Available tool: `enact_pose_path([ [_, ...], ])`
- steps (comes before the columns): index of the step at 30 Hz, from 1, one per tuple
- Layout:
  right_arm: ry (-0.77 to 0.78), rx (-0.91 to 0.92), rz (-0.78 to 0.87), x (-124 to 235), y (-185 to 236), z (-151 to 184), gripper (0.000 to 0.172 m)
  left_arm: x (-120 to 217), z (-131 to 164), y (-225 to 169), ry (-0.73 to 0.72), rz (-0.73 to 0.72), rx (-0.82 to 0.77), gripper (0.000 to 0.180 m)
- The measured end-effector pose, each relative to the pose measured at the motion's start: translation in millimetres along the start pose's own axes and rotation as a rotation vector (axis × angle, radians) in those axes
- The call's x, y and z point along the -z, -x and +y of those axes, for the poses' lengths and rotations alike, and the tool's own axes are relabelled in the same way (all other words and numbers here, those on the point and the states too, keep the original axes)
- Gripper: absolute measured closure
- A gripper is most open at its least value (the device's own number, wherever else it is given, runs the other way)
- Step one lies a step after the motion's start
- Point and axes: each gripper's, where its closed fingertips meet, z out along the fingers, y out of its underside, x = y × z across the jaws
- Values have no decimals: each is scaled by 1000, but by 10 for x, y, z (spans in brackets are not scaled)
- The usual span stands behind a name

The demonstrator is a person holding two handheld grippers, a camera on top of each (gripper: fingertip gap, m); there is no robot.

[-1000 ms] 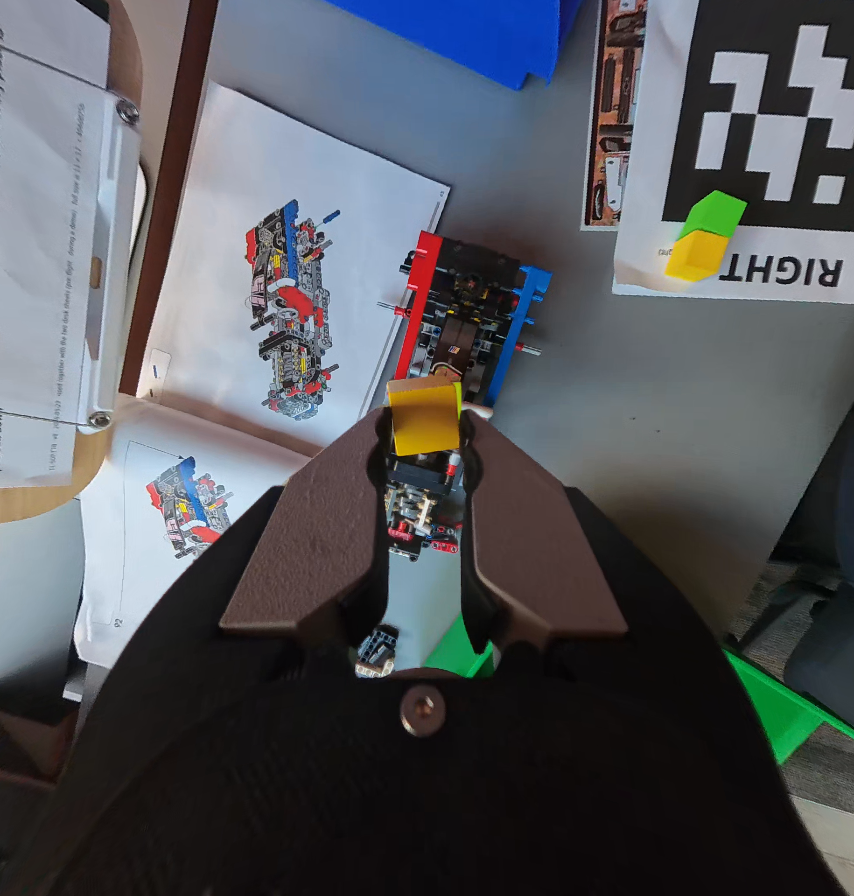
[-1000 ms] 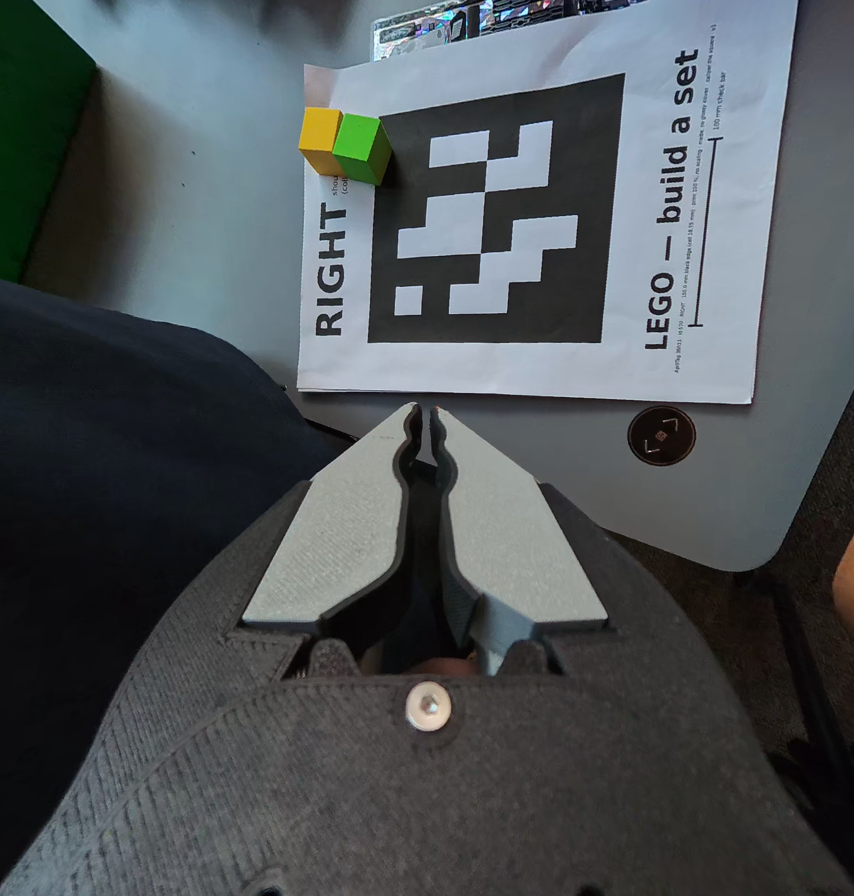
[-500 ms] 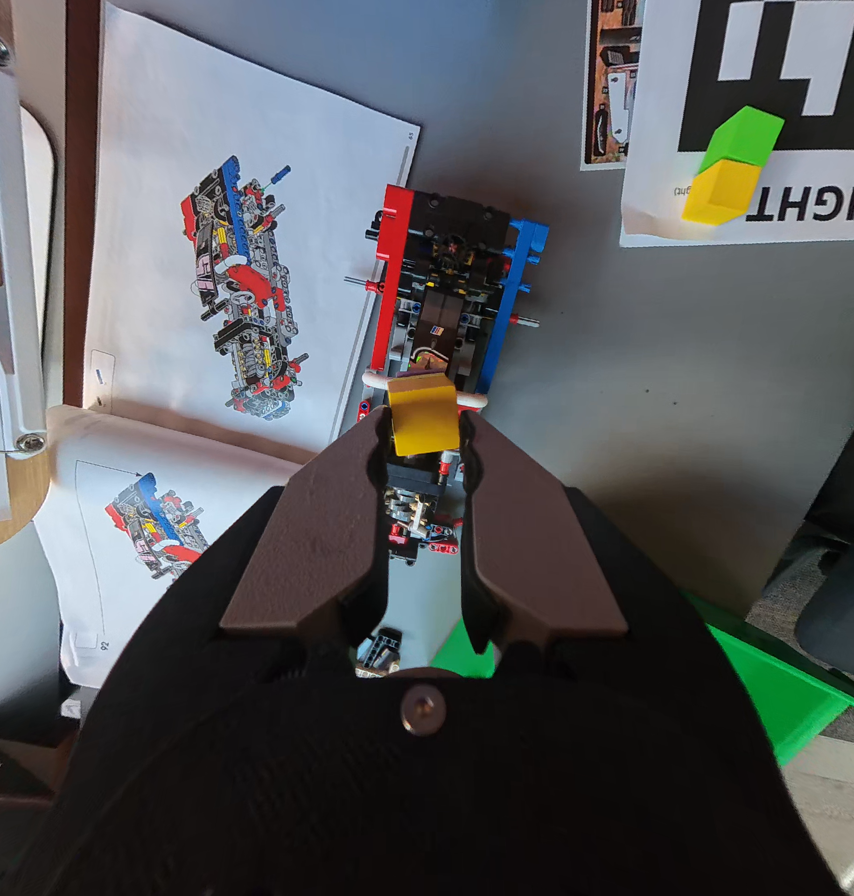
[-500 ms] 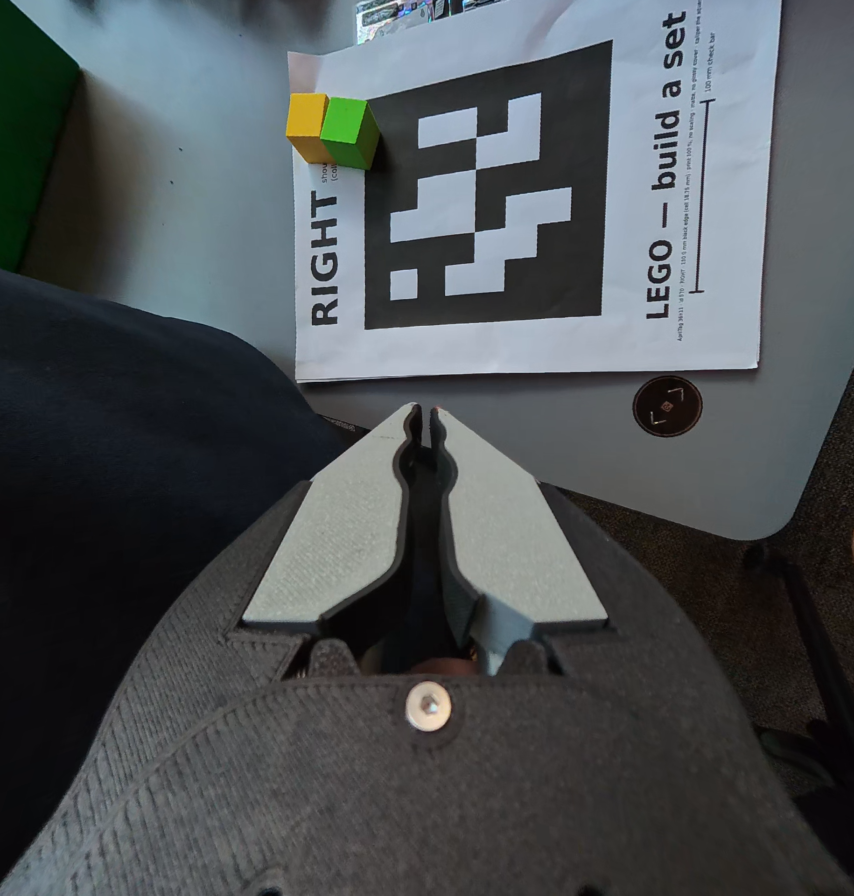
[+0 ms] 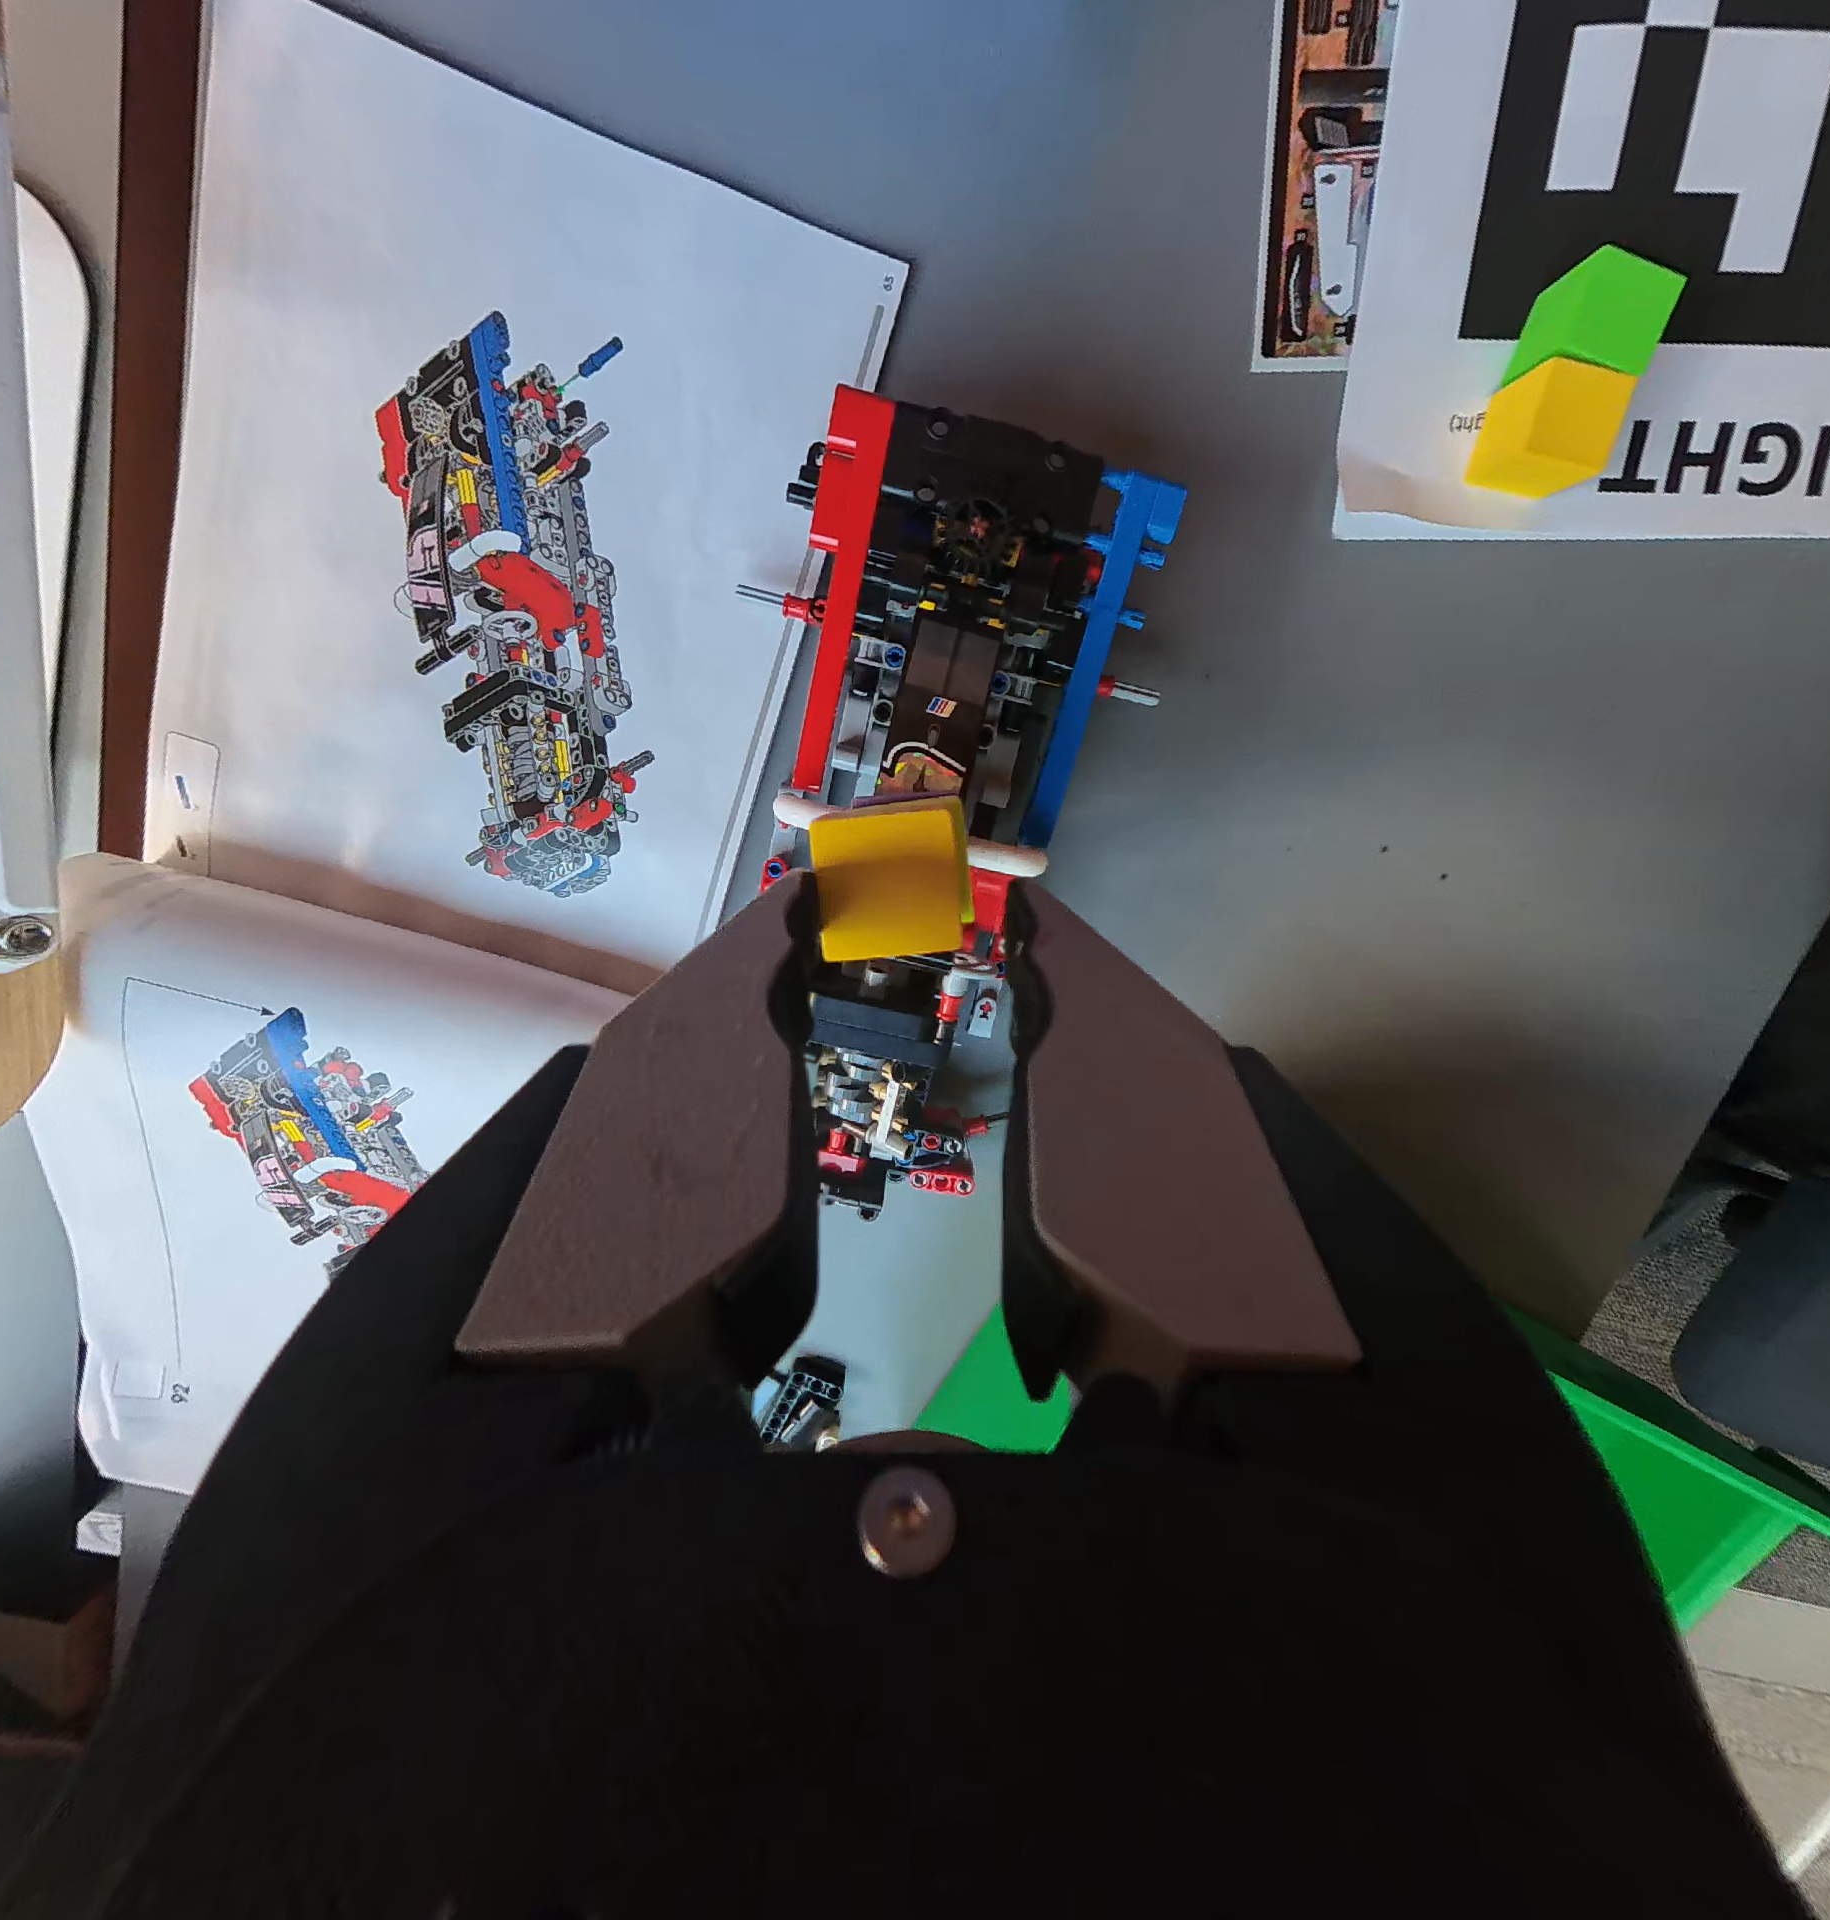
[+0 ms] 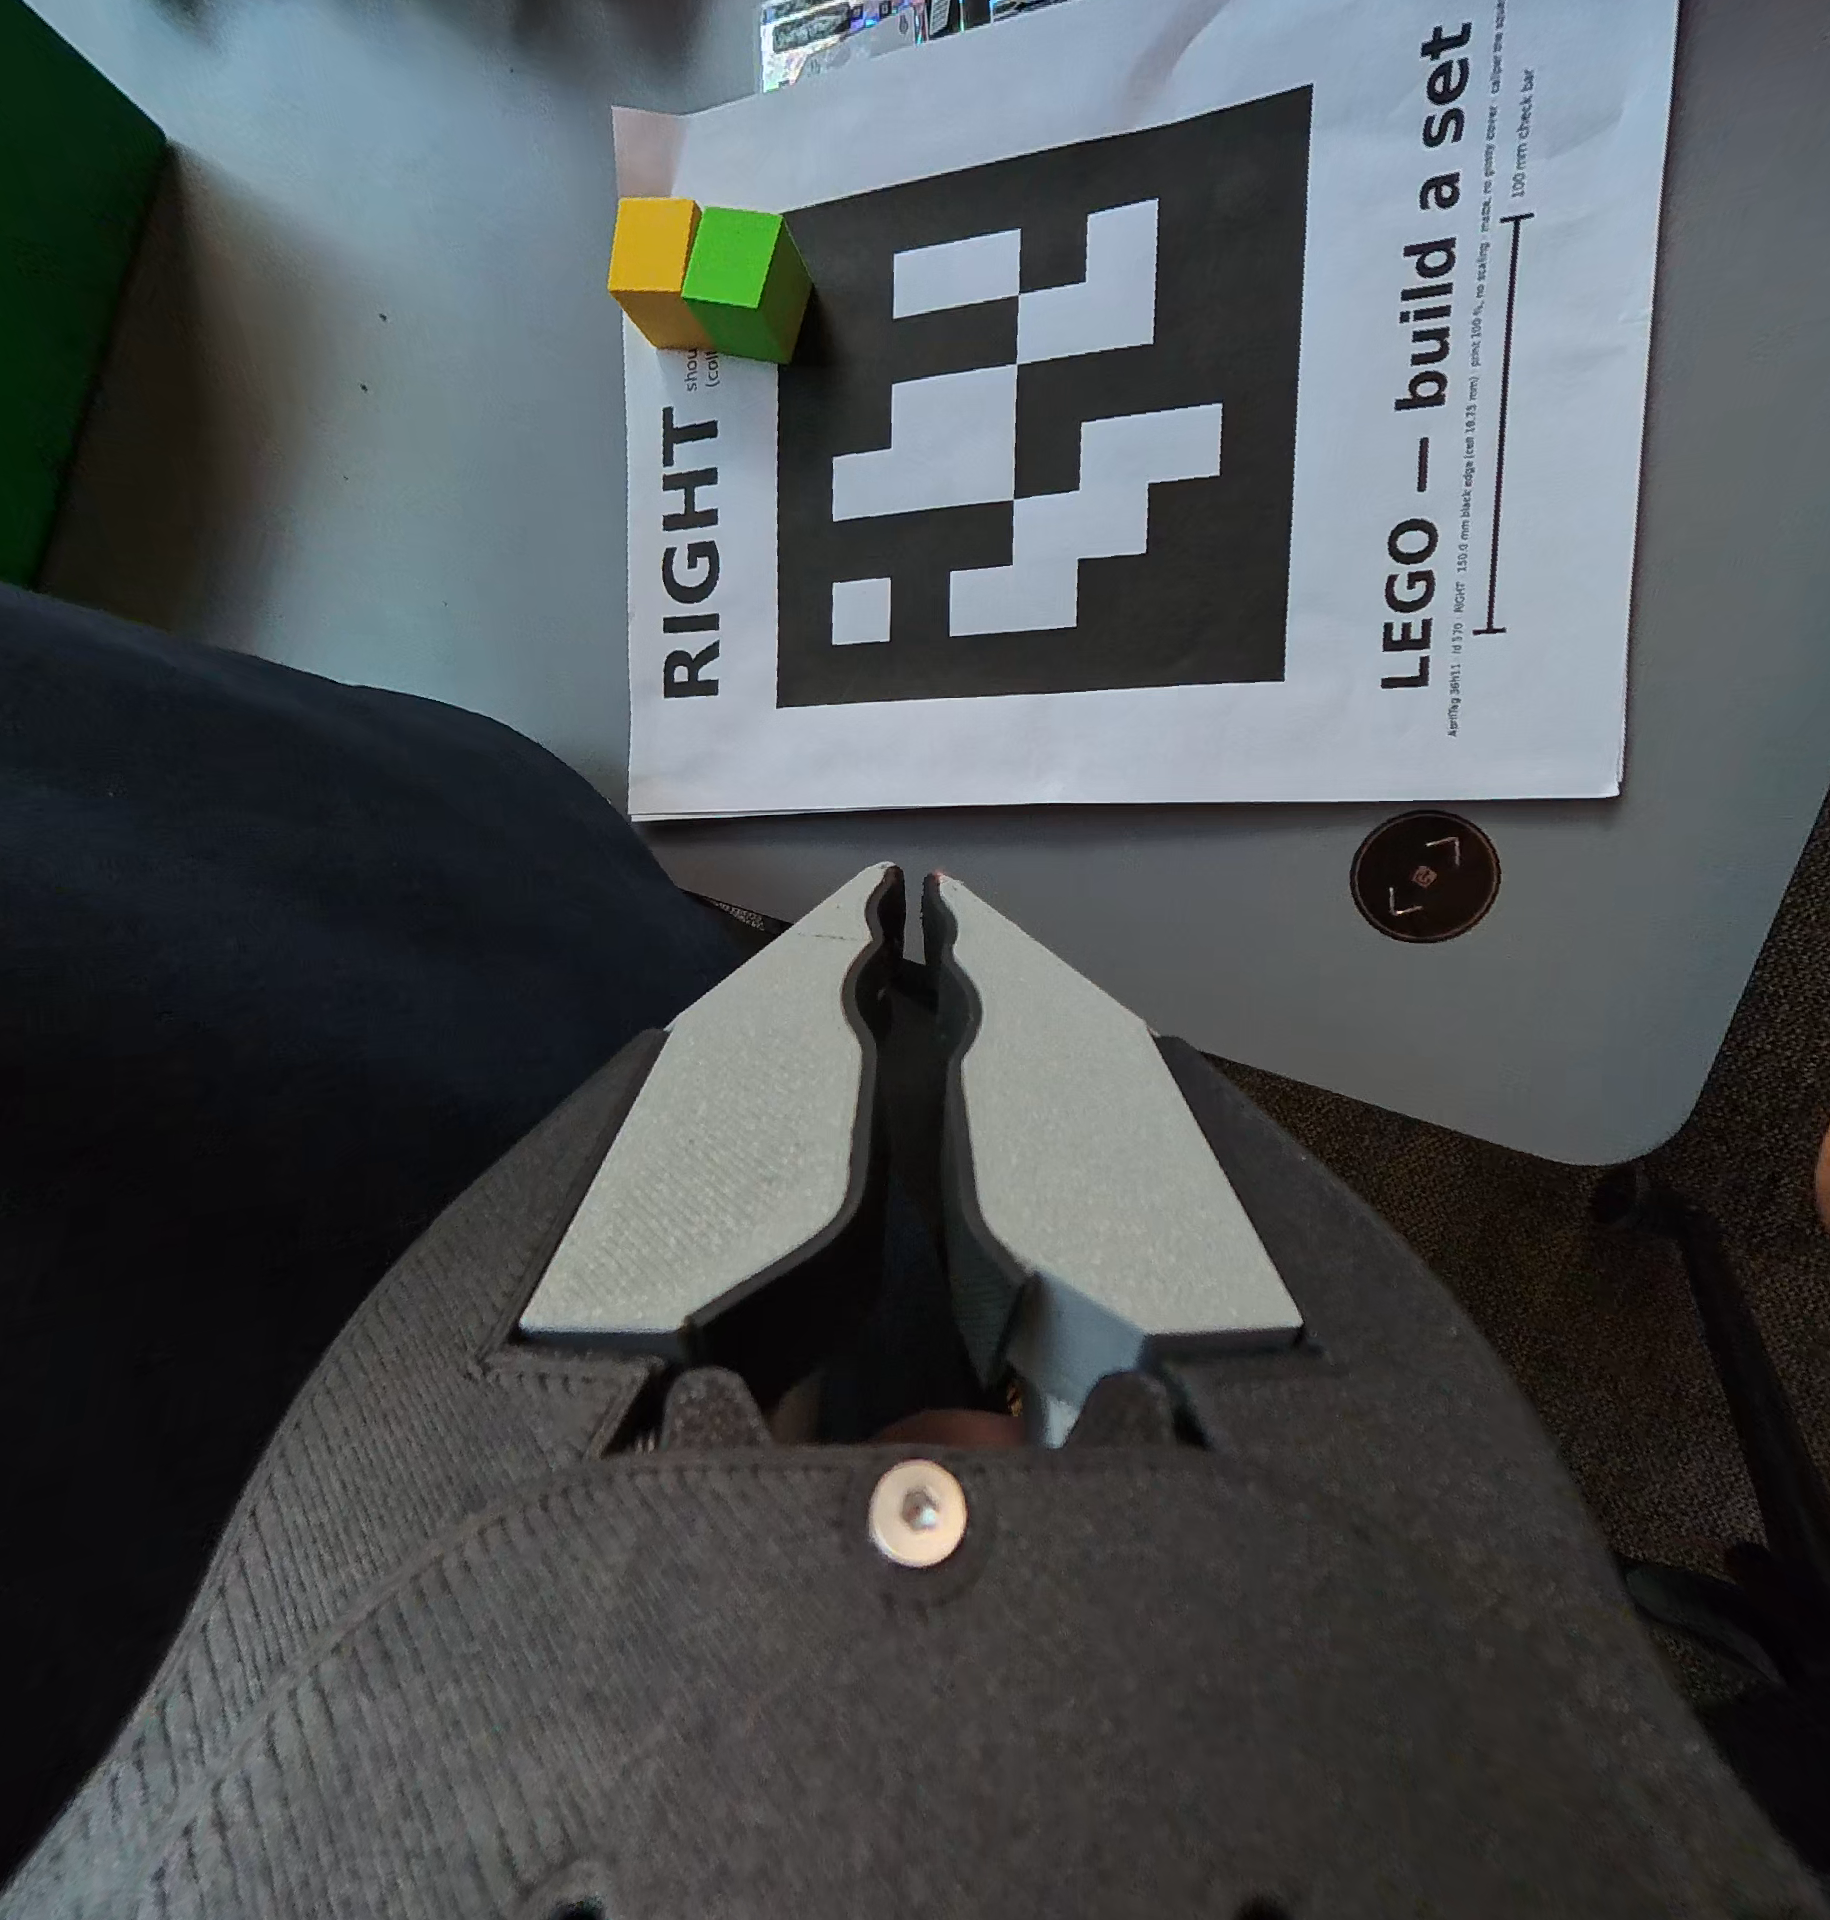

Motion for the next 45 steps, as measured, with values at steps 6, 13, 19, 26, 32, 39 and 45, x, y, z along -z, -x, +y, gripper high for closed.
enact_pose_path([
  [6,1,-1,-2,-3,-6,3,170,92,-48,36,-32,-9,12,146],
  [13,-2,-8,1,10,-34,6,170,305,-202,34,-91,-44,13,139],
  [19,12,-6,2,25,-46,53,170,444,-809,-578,-214,45,-151,132],
  [26,-3,-22,20,91,-128,24,170,-576,-902,-1603,-110,169,-202,134],
  [32,7,-42,32,146,-169,127,170,-1274,-673,-1829,-36,133,-149,129],
  [39,27,-34,38,173,-167,198,170,-1529,-693,-1910,-20,177,-114,155],
  [45,16,-29,39,172,-197,127,170,-1388,-664,-1820,-36,152,-130,155],
])
